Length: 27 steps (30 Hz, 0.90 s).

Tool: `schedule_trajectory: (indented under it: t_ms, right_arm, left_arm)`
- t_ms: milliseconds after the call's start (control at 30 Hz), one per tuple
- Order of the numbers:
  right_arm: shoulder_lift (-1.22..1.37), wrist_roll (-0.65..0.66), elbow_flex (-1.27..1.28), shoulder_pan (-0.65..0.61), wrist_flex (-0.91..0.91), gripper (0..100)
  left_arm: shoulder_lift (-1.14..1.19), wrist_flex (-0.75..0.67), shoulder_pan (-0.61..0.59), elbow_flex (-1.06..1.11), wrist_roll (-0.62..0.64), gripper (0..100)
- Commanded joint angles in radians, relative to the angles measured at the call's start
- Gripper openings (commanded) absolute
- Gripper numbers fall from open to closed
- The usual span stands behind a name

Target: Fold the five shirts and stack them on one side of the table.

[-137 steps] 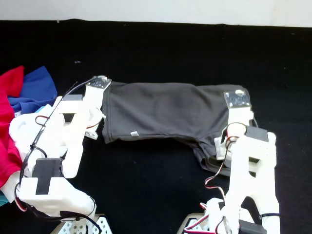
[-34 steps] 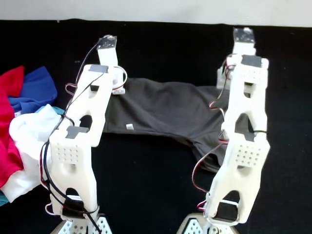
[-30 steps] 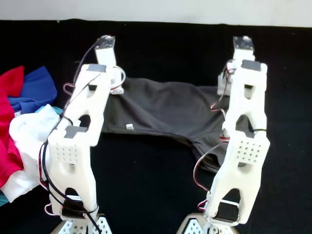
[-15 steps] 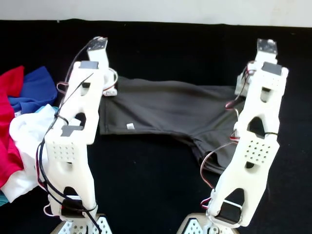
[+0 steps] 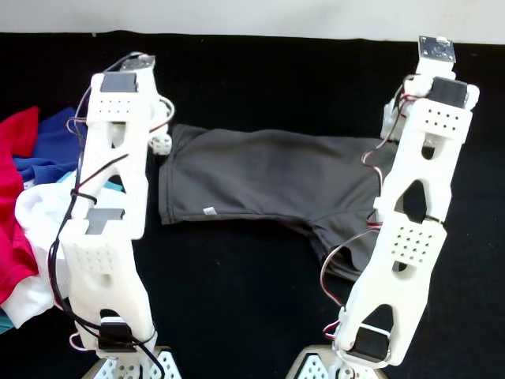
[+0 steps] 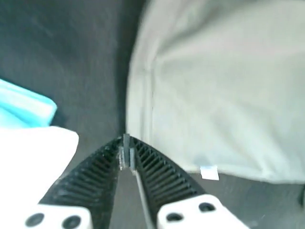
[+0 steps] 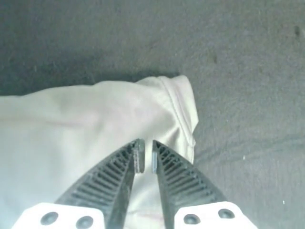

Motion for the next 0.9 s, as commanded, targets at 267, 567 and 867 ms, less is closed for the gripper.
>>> schedule_trajectory:
  t_ms: [267,567,867]
  right_arm:
    - [-0.262,-0.002,0.142,-0.074,0.03,4.5]
    - [-0.306,0.0,0.338,-0.07,0.024,4.4]
    - [-0.306,0.0,0.344,-0.068,0.024,4.4]
  left_arm:
    - [-0.059,-0.465,0.038,0.151,0.008,1]
    - [-0.059,-0.841,0.044,0.298,0.012,1]
    - [0.145,-0.93,0.039,0.193,0.008,1]
